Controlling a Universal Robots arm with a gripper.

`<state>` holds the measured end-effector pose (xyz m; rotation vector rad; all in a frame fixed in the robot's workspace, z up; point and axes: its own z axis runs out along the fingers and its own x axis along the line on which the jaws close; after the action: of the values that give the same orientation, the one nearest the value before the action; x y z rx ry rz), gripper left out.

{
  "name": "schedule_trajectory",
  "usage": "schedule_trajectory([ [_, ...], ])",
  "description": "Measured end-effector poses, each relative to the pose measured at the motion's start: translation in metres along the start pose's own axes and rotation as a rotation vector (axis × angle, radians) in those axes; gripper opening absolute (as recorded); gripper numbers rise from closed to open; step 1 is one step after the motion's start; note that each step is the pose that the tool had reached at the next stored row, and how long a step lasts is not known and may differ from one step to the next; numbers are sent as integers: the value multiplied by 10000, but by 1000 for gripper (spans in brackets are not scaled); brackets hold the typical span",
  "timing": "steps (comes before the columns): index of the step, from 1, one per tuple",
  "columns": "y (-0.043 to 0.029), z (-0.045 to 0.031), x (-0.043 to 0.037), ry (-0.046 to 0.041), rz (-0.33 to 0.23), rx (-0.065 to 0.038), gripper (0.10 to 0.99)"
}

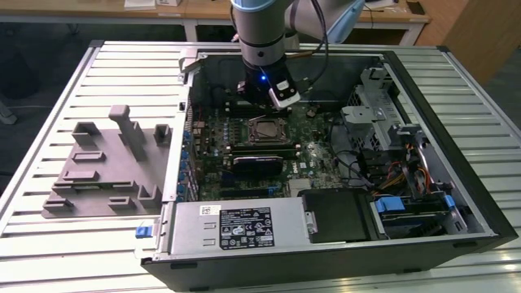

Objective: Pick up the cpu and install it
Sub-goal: 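Install the first cpu locking lever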

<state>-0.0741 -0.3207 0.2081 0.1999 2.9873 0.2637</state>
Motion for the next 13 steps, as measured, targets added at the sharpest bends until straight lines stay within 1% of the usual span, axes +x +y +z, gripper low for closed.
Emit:
schedule_trajectory([
  [4,32,7,5,0,-1,-1,106],
  [8,32,17,6,-10,-2,-2,106],
  [12,28,34,8,-44,0,-4,106],
  [13,27,47,10,-102,265,28,106],
])
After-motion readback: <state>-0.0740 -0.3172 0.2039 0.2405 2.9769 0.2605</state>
